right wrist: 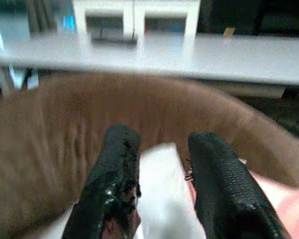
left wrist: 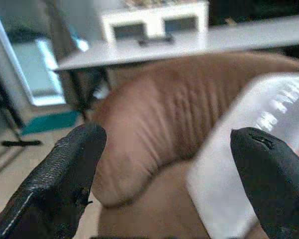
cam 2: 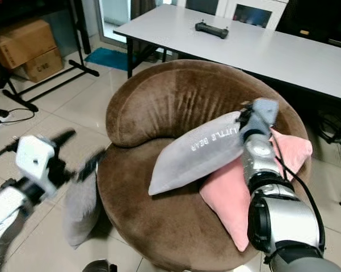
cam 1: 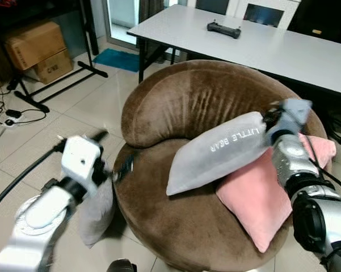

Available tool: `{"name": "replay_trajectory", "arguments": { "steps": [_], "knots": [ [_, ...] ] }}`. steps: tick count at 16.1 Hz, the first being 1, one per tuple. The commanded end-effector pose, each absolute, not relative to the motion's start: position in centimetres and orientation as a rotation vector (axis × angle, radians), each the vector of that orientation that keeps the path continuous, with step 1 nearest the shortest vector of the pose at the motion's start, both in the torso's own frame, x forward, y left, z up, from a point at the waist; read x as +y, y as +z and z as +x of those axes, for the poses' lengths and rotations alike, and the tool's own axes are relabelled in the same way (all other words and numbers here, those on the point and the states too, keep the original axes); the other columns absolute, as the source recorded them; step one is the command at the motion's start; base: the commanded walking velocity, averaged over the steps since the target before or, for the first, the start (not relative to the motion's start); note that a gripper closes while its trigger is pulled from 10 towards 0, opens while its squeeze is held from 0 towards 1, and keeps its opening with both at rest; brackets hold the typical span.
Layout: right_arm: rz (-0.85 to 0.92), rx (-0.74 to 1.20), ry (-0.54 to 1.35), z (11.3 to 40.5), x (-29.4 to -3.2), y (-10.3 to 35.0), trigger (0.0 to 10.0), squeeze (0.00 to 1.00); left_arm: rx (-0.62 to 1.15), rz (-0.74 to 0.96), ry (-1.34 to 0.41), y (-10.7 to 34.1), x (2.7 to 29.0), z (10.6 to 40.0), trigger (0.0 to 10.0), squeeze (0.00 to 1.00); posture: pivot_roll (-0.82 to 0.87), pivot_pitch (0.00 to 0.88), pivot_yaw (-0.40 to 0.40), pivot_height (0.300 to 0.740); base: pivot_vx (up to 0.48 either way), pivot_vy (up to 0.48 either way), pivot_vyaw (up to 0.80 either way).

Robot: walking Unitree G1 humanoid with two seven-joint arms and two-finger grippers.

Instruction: Move the pillow to the sofa from floor

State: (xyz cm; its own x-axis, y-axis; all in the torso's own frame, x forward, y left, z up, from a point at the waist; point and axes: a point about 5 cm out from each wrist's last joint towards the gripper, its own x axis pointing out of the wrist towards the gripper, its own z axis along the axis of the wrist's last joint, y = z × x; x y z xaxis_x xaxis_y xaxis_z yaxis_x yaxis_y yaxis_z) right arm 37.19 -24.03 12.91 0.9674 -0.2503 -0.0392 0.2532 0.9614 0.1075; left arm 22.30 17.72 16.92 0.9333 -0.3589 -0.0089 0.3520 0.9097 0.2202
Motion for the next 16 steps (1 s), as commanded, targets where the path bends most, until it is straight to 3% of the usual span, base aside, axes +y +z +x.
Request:
{"name": "replay_trajectory", "arguments": {
  "steps": [1, 2, 3, 8, 12, 16],
  "knots": [
    [0.153, -0.082, -0.258, 37.0, -24.6, 14.0, 10.0, 1.00, -0.057, 0.236, -0.289, 16.9, 17.7, 22.6, 10.0, 0.00, 0.09, 0.000, -0.111, 0.740, 0.000, 0.000, 0.00],
    [0.160, -0.088, -0.173, 36.5, -23.7, 13.4, 10.0, 0.20, -0.068, 0.282, -0.183, 16.7, 18.0, 22.8, 10.0, 0.00, 0.09, 0.000, -0.117, 0.740, 0.000, 0.000, 0.00],
    [0.130, -0.074, -0.145, 35.9, -23.2, 12.7, 10.0, 0.00, -0.063, 0.274, -0.158, 16.5, 18.2, 22.8, 10.0, 0.00, 0.08, 0.000, -0.120, 0.740, 0.000, 0.000, 0.00],
    [0.127, -0.021, 0.038, 29.7, -16.6, 11.5, 10.0, 0.00, -0.044, 0.307, -0.065, 15.8, 19.1, 22.4, 10.0, 0.00, 0.07, 0.000, -0.106, 0.740, 0.000, 0.197, 0.00],
    [0.155, 0.029, 0.153, 27.5, -13.9, 11.6, 10.0, 0.00, -0.058, 0.364, -0.073, 16.0, 18.8, 22.9, 10.0, 0.00, 0.08, 0.000, -0.098, 0.740, 0.000, 0.325, 0.00],
    [0.148, 0.072, 0.181, 27.3, -13.5, 12.2, 10.0, 0.00, -0.067, 0.362, -0.062, 16.0, 18.6, 23.0, 10.0, 0.00, 0.08, 0.000, -0.098, 0.740, 0.000, 0.312, 0.00]
  ]
}}
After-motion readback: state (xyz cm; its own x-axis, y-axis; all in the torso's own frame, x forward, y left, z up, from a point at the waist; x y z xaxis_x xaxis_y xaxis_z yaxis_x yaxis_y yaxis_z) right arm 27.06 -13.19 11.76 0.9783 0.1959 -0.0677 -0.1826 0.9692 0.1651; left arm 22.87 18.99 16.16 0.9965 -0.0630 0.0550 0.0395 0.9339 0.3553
